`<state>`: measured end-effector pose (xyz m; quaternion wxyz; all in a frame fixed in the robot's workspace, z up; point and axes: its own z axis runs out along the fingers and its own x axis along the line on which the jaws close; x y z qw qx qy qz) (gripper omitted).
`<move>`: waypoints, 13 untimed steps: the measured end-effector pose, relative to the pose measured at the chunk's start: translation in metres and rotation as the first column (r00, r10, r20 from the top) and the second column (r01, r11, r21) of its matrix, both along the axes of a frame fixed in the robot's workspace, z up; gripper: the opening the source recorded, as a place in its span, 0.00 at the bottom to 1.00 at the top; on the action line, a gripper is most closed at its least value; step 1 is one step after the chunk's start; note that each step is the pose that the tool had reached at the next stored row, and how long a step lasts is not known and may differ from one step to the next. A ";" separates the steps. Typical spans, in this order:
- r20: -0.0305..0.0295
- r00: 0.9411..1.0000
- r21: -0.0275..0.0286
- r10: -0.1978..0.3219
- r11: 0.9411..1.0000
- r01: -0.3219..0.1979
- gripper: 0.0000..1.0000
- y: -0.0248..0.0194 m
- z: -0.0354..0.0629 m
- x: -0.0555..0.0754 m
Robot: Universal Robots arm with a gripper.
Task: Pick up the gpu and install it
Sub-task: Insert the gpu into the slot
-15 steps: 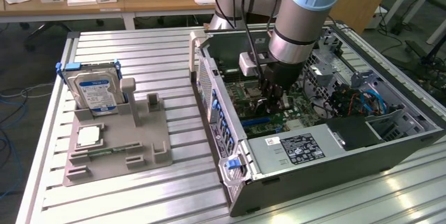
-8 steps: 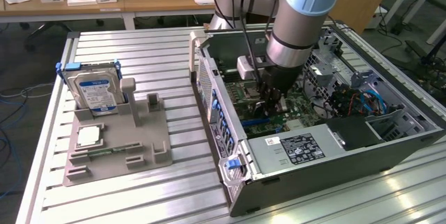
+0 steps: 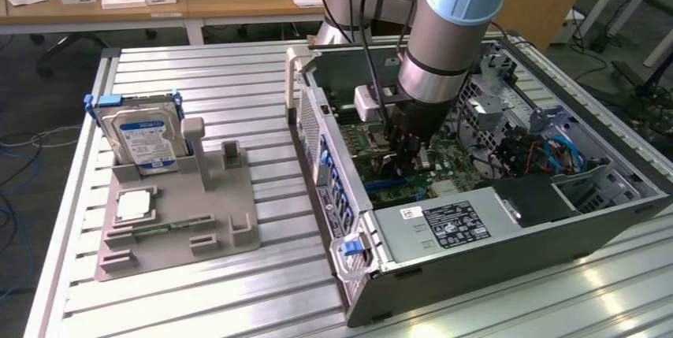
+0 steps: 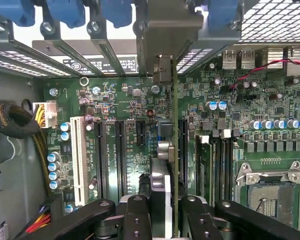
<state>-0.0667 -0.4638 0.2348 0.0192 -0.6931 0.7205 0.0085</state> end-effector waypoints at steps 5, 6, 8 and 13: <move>0.000 1.000 0.001 0.000 1.000 0.000 0.28 0.0000 -0.0008 0.000; 0.000 1.000 0.001 0.000 1.000 0.000 0.28 0.0000 -0.0009 0.001; 0.000 1.000 0.002 0.000 1.000 0.000 0.28 0.0000 -0.0011 0.001; 0.000 1.000 0.002 0.000 1.000 0.000 0.28 0.0001 -0.0025 0.001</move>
